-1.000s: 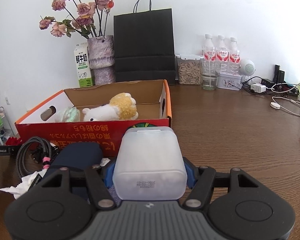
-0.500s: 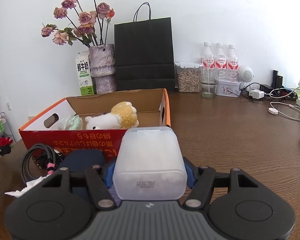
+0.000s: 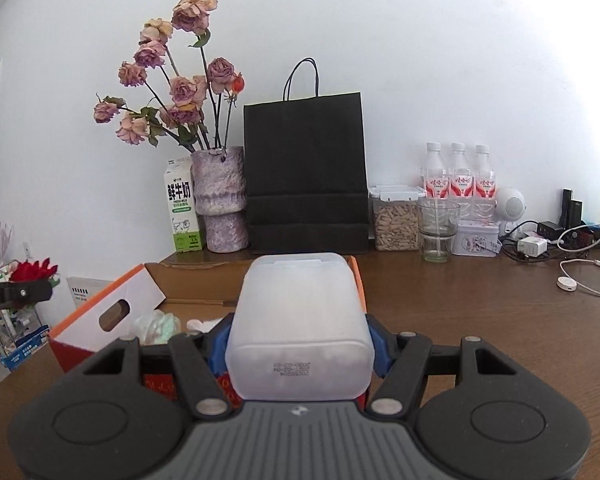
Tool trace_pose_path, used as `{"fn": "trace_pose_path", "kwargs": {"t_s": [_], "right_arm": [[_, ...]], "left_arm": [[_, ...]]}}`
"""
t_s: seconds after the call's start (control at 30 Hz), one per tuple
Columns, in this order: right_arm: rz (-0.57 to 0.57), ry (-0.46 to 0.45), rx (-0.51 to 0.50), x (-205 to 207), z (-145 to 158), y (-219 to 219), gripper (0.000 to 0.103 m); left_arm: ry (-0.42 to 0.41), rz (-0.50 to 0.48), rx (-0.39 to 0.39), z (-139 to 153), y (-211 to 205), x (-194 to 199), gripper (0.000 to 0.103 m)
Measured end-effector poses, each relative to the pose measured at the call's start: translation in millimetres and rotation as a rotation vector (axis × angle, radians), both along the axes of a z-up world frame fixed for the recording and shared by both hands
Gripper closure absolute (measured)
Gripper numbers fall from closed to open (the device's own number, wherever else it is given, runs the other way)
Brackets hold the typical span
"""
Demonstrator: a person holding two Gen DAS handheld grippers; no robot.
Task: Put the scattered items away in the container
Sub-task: 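Grasp the red rose with the left gripper and lower it into the box, then lower the white container into the box and open the right gripper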
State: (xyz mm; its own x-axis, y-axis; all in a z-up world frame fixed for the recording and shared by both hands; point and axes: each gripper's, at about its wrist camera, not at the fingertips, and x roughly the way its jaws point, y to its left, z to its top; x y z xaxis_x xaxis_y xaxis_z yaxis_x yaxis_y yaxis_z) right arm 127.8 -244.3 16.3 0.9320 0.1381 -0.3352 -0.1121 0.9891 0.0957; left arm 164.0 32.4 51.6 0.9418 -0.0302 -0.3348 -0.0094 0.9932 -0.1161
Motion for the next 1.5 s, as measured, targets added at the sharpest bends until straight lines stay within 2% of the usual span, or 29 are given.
{"fn": "trace_pose_path", "kwargs": {"t_s": [0.17,0.23,0.3,0.43,0.5,0.6,0.93,0.97,1.03,1.07,1.1,1.23,1.5], "right_arm": [[-0.015,-0.009,-0.035,42.1,5.9,12.0,0.039],[-0.040,0.075,-0.101,68.4,2.7,19.4,0.039],[-0.026,0.132,-0.123,87.2,-3.0,24.2,0.039],[0.030,0.219,-0.109,116.3,-22.4,29.5,0.040],[0.039,0.235,-0.122,120.9,-32.6,31.2,0.040],[0.057,0.264,-0.096,124.4,-43.0,31.5,0.040],[0.055,0.224,-0.096,114.9,-46.1,35.2,0.039],[0.055,0.216,-0.083,113.4,-45.5,34.1,0.039],[0.058,0.196,-0.055,109.8,-43.5,31.3,0.027],[0.055,0.183,-0.048,107.3,-42.5,30.7,0.013],[0.050,0.164,-0.045,104.0,-41.2,30.2,0.008],[0.048,0.117,-0.032,94.4,-35.3,28.1,0.005],[0.005,0.063,0.010,83.7,-28.6,18.4,0.002]], "left_arm": [[0.033,0.000,-0.010,-7.0,-22.9,37.7,0.062],[0.097,0.032,0.012,-14.9,-29.7,56.6,0.062],[0.141,0.040,0.008,-20.3,-30.9,77.4,0.062],[0.170,0.069,0.002,-32.1,-30.0,108.7,0.062],[0.183,0.059,0.021,-41.8,-29.7,112.0,0.062],[0.210,0.049,0.004,-50.5,-24.9,110.6,0.062],[0.208,0.064,0.026,-54.3,-26.8,102.9,0.059],[0.203,0.068,0.029,-54.1,-27.3,101.6,0.055],[0.183,0.054,0.027,-51.8,-28.7,97.1,0.042],[0.168,0.052,0.026,-50.4,-29.7,94.1,0.014],[0.145,0.057,0.028,-49.1,-30.9,90.4,0.000],[0.072,0.048,0.051,-45.1,-37.8,79.5,0.000],[0.065,0.019,0.079,-47.6,-47.3,75.1,0.000]]}}
